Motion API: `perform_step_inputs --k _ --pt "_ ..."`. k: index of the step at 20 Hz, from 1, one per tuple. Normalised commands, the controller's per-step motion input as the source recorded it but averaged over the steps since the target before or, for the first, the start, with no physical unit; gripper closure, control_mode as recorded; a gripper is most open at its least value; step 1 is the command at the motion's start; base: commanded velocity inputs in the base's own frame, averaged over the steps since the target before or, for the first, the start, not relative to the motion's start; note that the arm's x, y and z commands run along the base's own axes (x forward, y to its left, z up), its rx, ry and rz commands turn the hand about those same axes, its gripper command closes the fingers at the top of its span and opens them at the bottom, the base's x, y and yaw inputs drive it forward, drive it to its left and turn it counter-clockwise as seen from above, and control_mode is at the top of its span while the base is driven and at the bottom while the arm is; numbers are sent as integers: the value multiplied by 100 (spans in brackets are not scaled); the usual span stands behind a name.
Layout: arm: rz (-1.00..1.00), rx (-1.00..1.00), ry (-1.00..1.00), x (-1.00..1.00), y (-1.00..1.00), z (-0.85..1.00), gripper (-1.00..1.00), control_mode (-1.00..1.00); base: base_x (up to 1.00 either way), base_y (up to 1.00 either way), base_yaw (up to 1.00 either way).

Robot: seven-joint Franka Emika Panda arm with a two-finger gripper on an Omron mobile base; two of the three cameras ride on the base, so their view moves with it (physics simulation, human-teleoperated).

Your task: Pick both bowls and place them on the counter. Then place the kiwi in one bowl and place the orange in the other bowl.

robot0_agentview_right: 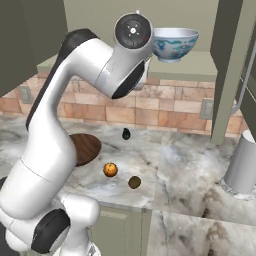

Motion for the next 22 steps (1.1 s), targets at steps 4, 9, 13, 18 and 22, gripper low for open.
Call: perform_step_inputs --k 4,9,13,18,22 --pt "0 0 3 67 -24 4 -100 -100 0 0 0" --pt "0 0 4 67 -24 9 -100 -100 0 0 0" --pt "0 0 1 57 -25 15 -100 -100 0 0 0" --pt "0 0 2 54 -29 10 -100 -100 0 0 0" --pt "1 0 0 46 -26 0 -100 -100 0 0 0"
